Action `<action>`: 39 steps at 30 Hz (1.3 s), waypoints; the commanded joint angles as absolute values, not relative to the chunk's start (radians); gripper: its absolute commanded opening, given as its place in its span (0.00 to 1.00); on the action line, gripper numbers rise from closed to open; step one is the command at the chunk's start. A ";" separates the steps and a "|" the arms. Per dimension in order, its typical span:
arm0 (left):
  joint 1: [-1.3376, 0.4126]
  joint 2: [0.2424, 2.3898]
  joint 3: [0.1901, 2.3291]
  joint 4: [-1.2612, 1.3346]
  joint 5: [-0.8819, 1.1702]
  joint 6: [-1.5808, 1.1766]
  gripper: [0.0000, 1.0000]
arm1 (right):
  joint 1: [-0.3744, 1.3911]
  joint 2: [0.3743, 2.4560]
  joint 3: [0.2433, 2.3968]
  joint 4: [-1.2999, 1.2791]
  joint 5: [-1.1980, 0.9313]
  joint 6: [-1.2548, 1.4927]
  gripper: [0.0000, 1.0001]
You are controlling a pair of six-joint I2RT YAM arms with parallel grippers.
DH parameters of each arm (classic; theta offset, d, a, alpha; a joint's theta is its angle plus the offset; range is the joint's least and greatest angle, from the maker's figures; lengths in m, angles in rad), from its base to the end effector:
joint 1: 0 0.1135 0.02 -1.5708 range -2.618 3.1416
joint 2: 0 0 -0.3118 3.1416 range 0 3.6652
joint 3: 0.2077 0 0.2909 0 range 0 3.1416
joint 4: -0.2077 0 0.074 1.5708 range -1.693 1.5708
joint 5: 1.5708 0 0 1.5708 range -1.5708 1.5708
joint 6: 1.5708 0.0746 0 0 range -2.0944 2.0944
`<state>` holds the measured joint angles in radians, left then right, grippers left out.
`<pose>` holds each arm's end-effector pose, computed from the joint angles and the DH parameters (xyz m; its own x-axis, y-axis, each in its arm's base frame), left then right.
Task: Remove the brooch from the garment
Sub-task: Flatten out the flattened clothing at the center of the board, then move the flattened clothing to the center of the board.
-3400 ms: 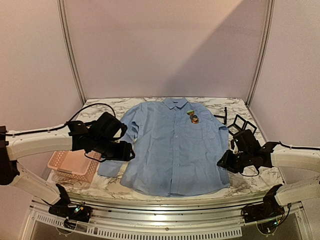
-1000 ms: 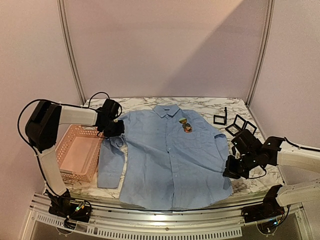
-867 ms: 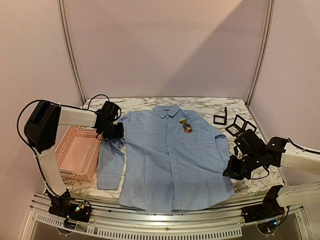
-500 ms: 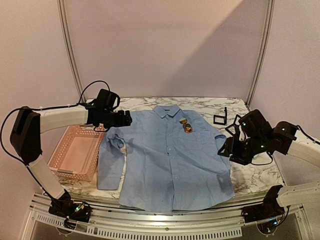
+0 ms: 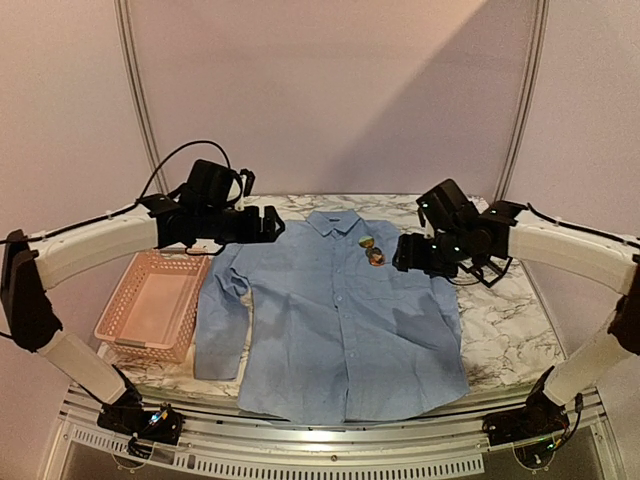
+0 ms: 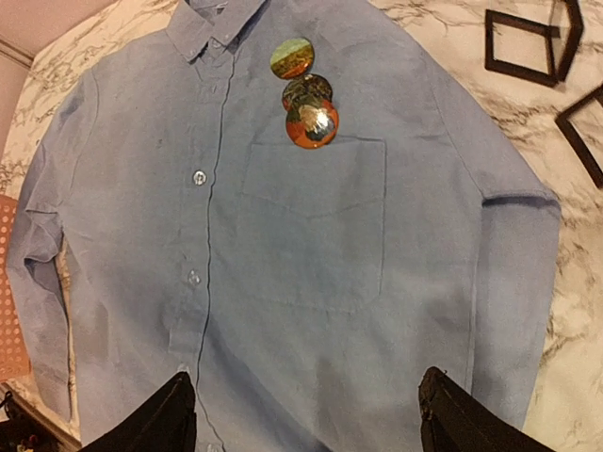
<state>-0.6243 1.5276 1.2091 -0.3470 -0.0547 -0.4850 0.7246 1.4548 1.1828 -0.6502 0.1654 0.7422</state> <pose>0.3370 -0.2378 0.3012 -0.6990 -0.0701 -0.7116 0.2519 0.9072 -0.3369 0.2802 0.2317 0.2869 -0.8313 0.1545 -0.5339 -0.0236 0.9499 0.3116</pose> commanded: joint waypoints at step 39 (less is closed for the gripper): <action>-0.528 1.218 1.060 -0.472 -0.170 -0.207 1.00 | 0.760 2.088 1.404 -0.524 0.084 0.538 0.13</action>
